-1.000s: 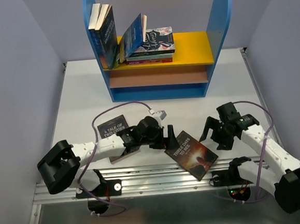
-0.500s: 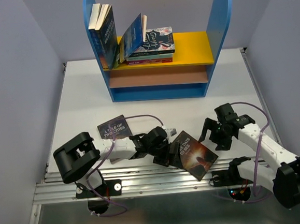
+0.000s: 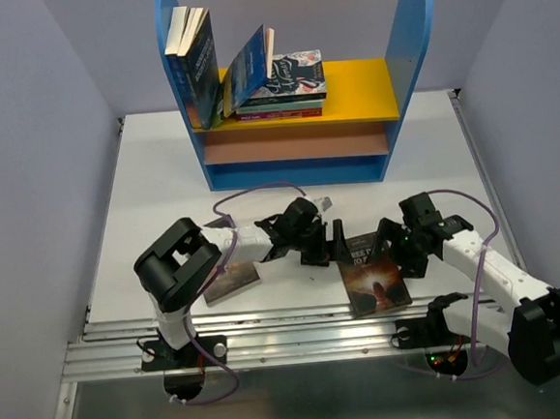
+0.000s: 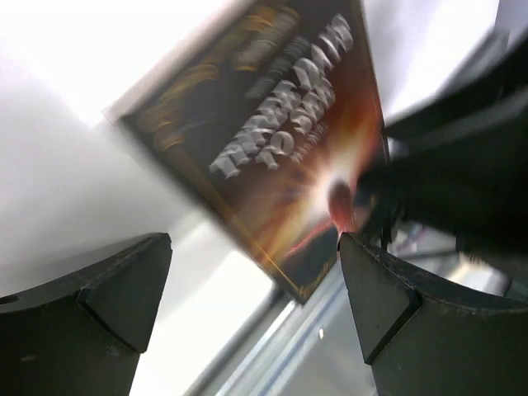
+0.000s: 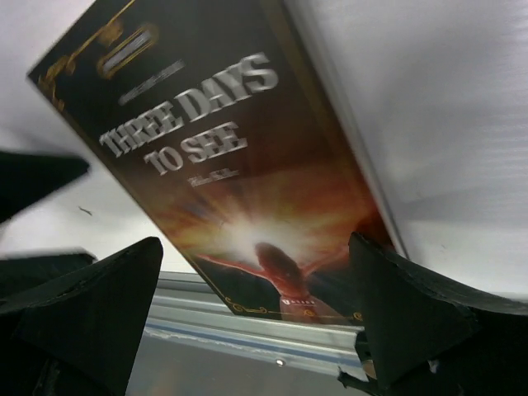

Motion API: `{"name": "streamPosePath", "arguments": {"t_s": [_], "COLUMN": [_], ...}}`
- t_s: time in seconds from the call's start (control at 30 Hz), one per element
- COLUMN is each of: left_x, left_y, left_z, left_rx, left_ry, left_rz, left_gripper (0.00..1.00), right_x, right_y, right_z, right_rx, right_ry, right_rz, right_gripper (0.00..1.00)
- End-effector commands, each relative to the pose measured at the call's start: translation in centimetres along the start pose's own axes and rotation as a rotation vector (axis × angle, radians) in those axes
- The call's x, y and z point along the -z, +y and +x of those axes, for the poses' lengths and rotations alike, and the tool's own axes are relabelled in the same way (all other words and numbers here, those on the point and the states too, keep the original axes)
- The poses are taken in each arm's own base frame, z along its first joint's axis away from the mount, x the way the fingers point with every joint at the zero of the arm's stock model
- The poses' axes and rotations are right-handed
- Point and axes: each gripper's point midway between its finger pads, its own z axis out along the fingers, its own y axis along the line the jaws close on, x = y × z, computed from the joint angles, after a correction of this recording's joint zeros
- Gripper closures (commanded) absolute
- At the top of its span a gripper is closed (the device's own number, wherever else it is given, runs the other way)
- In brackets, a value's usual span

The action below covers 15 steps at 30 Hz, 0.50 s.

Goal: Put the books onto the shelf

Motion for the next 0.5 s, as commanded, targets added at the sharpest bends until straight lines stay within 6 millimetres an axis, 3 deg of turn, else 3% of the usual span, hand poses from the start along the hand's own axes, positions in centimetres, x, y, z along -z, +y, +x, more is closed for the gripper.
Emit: {"name": "streamPosePath", "arguments": {"t_s": [0.0,0.07,0.2,0.33,0.47], "left_x": [-0.7,-0.5,0.5,1.7,2.7], "left_y": [1.7,1.6,1.4,1.7,1.9], "left_z": [-7.9,-10.3,-11.7,-11.2,-9.2], "left_rx": [-0.018,-0.027,-0.038,-0.051,-0.038], "left_ry": [-0.229,-0.292,-0.328,-0.334,-0.314], "left_rz": [-0.06,-0.104,-0.118,-0.144,-0.14], "left_gripper": [0.05,0.05,0.05,0.05,0.04], "right_x": [-1.2,-1.6,-1.1,0.8,1.3], "right_y": [1.1,0.8,0.8,2.4,1.7], "right_z": [0.7,0.8,-1.5,-5.0,-6.6], "right_rx": [0.013,0.021,0.057,0.085,0.086], "right_ry": [0.042,0.053,-0.034,-0.16,-0.229], "right_rz": [-0.083,-0.067,-0.017,-0.014,0.054], "right_gripper": [0.0,0.0,0.0,0.0,0.0]}}
